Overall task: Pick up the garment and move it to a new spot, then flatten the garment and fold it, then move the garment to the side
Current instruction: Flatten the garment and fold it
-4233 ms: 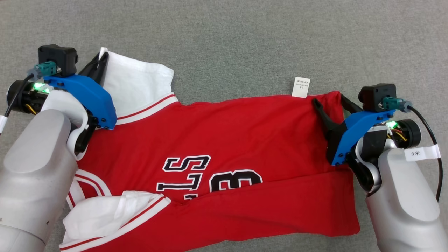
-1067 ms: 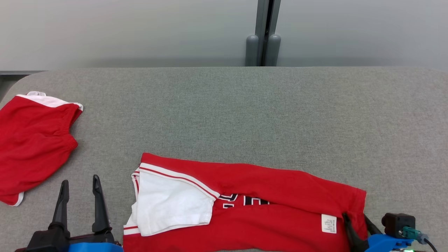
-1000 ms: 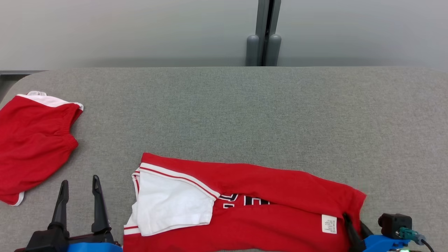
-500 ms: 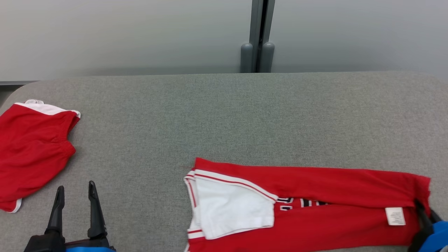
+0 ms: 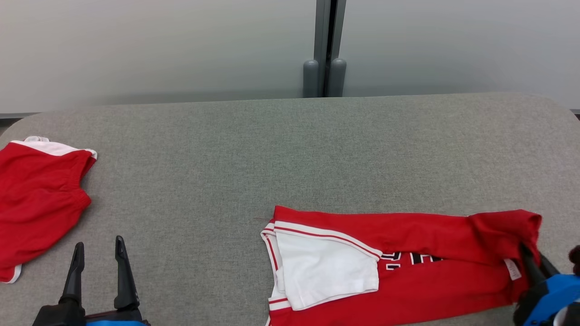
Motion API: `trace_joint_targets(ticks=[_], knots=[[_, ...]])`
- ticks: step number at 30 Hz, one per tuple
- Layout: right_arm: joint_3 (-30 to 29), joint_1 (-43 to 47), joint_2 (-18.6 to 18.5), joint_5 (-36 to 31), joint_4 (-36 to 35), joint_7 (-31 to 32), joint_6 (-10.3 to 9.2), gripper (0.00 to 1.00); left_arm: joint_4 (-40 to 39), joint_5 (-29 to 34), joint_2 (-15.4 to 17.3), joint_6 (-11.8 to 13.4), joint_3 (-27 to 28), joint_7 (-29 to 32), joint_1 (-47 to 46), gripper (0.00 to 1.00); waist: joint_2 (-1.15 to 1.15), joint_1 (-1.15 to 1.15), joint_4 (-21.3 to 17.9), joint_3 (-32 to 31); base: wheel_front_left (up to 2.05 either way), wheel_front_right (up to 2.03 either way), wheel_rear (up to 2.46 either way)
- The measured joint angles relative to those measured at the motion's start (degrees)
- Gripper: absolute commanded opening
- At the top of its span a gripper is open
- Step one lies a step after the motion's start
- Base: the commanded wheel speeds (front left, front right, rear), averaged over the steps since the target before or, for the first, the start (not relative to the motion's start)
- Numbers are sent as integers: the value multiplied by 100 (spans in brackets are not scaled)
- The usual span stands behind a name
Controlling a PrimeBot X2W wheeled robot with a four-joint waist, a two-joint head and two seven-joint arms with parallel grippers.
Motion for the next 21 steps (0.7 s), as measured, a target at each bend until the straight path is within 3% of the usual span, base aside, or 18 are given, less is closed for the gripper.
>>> trace_joint_targets(ticks=[10,21], knots=[[1241,62,653,219,-747,304,0,0,31,10,-8,-30,-41,0,21,100,0,0,4,-1,0,0,0],[2413,-497,1155,347,-631,326,-1,0,108,5,-10,-43,-133,0,-109,100,0,0,218,103,0,0,0]])
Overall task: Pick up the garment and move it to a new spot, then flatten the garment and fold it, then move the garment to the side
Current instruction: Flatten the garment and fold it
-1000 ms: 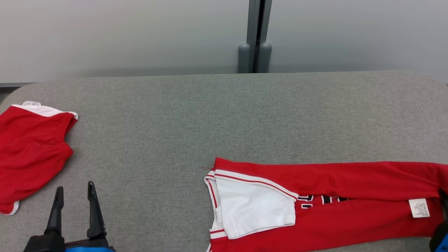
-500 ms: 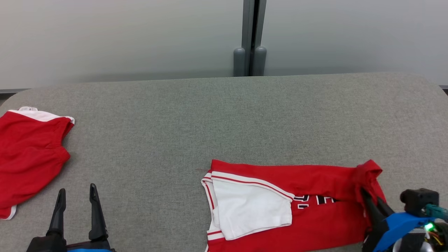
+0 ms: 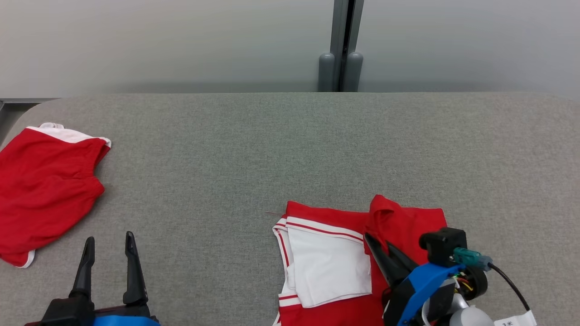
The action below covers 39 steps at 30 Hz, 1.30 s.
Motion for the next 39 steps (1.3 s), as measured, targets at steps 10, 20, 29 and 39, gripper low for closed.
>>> trace_joint_targets(ticks=[10,20,29,39], knots=[[887,-374,91,544,392,-216,1,0,0,-45,-1,93,-154,0,-51,100,-1,0,211,65,0,0,0],[1324,-672,93,918,768,-504,0,38,105,-58,0,45,-155,0,-225,100,-1,0,312,185,0,0,0],[990,-720,96,644,935,-864,1,100,131,-68,1,62,-178,0,-233,100,-1,0,228,112,0,0,0],[-225,-406,-193,-172,219,-1518,0,100,112,-49,-2,67,-149,0,-193,100,-1,0,-66,-96,0,0,0]])
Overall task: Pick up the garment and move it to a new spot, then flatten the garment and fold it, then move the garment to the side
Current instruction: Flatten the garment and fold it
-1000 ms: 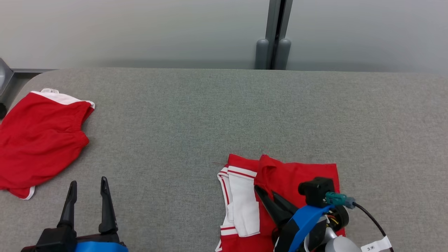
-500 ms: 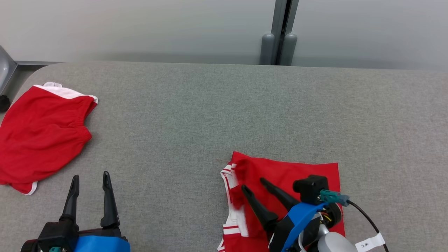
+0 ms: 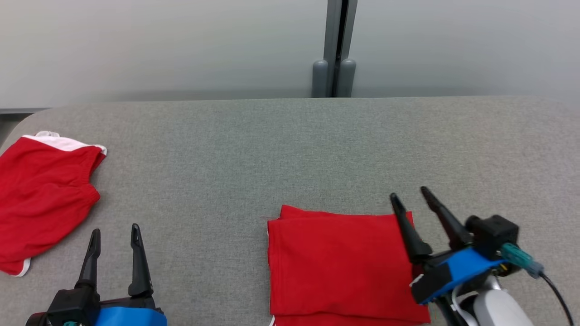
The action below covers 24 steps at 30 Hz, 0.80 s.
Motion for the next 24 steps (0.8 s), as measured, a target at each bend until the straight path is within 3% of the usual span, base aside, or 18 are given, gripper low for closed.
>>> trace_joint_targets(ticks=[8,24], knots=[[-846,659,-127,-152,-519,-303,1,100,11,60,1,18,36,0,148,100,0,0,-156,-263,0,0,0],[-1337,1924,227,-454,-1313,-272,1,100,-66,211,7,25,-177,2,433,100,0,0,-54,-571,0,0,0]])
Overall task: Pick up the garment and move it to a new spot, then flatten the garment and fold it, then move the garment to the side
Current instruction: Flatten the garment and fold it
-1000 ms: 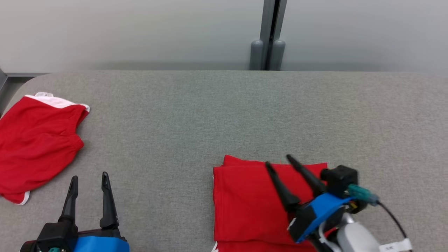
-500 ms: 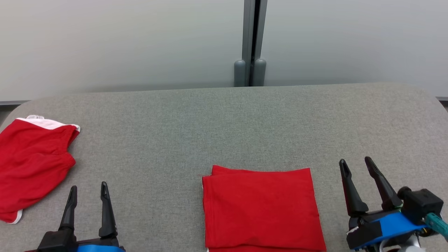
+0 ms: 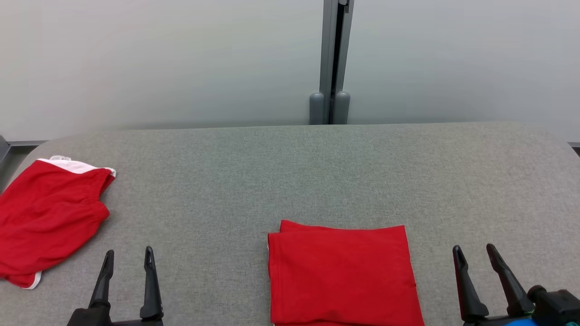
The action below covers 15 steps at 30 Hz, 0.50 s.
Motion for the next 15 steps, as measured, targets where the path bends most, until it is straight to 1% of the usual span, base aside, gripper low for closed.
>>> trace_joint_targets(ticks=[6,15], knots=[[3,228,47,-68,-137,119,0,100,-92,83,54,0,-89,55,86,100,0,0,53,-60,0,0,0],[67,258,55,0,-189,197,0,100,-220,41,79,22,-175,171,92,100,1,0,98,-95,0,0,0]])
